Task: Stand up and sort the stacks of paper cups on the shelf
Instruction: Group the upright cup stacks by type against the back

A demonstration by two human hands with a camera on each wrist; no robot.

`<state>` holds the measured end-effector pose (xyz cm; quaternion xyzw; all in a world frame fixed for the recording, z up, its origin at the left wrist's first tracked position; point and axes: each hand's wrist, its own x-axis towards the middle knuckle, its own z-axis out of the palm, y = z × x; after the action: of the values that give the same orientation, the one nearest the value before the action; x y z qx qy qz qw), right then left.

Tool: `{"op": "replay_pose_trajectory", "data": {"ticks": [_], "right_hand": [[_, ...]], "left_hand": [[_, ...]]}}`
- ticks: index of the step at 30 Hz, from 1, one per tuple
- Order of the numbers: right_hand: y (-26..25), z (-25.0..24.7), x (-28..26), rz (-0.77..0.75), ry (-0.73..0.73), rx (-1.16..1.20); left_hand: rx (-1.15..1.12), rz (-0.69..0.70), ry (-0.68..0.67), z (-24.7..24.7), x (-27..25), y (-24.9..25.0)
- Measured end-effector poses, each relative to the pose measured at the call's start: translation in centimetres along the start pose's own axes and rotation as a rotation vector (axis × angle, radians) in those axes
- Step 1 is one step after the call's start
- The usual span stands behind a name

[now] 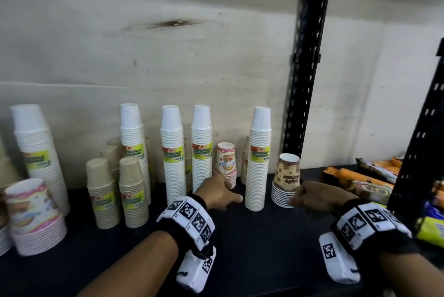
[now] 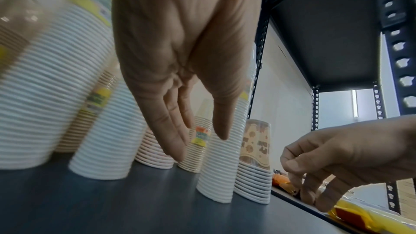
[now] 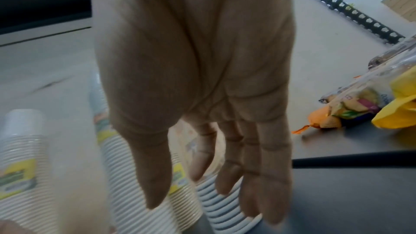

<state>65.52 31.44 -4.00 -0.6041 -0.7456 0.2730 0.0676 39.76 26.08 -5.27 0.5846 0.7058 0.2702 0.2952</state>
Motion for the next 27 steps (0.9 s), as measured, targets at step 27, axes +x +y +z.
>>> {"op": "replay_pose_trajectory", "data": {"ticks": [27], "right_hand": [[-30.0, 13.5, -1.8, -0.739, 0.287, -0.040]], "left_hand": [[0.196, -0.072, 0.583, -23.6, -15.5, -13.7]]}}
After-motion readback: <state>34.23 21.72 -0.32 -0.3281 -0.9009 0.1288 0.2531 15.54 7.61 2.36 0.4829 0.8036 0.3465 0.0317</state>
